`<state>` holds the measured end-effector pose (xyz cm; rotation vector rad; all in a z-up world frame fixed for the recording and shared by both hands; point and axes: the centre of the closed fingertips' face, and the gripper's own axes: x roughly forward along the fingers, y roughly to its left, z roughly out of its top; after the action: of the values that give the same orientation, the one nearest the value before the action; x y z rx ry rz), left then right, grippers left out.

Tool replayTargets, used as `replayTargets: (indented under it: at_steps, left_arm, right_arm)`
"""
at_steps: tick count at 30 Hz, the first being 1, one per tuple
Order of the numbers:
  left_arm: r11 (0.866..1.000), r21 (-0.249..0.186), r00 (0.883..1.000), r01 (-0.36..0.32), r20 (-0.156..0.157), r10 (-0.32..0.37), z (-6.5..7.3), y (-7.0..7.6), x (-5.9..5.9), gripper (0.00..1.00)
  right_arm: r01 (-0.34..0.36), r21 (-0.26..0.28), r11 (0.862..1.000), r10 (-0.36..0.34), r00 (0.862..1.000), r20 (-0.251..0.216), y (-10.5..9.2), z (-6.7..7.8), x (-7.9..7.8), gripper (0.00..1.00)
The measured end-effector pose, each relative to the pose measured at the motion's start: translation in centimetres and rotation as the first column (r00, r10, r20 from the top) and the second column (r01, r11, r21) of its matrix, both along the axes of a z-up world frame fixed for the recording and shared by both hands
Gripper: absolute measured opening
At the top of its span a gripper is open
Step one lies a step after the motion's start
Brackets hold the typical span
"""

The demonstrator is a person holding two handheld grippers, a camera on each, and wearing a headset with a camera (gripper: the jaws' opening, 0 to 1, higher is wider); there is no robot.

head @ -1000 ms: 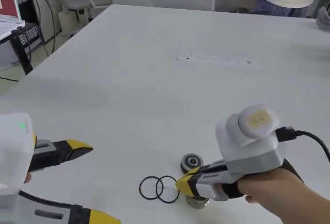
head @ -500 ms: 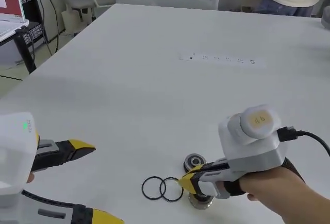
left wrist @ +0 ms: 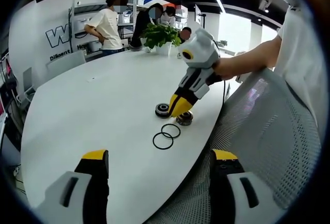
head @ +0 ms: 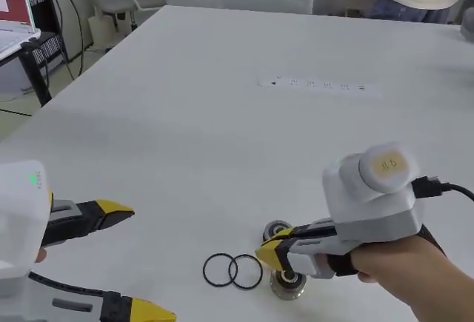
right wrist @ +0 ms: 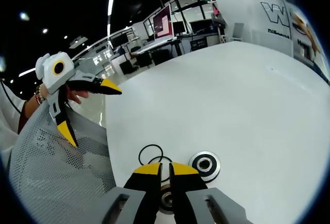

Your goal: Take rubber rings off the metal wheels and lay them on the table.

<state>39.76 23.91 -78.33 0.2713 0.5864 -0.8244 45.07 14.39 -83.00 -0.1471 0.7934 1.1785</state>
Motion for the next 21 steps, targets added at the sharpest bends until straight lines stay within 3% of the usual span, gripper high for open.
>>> replayTargets:
  at_steps: [6, 21]
  left_arm:
    - [1.000, -0.002, 1.000, 0.002, 0.001, -0.002, 0.0, 0.0, 0.0, 0.78]
    - [1.000, -0.006, 1.000, 0.005, -0.003, -0.005, 0.0, -0.1, -0.1, 0.78]
  right_arm:
    - [-0.016, -0.008, 1.000, 0.016, 1.000, 0.018, -0.1, 0.4, -0.2, 0.04]
    - [-0.004, 0.064, 0.998, 0.000, 0.998, 0.069, -0.2, 3.3, 0.2, 0.13]
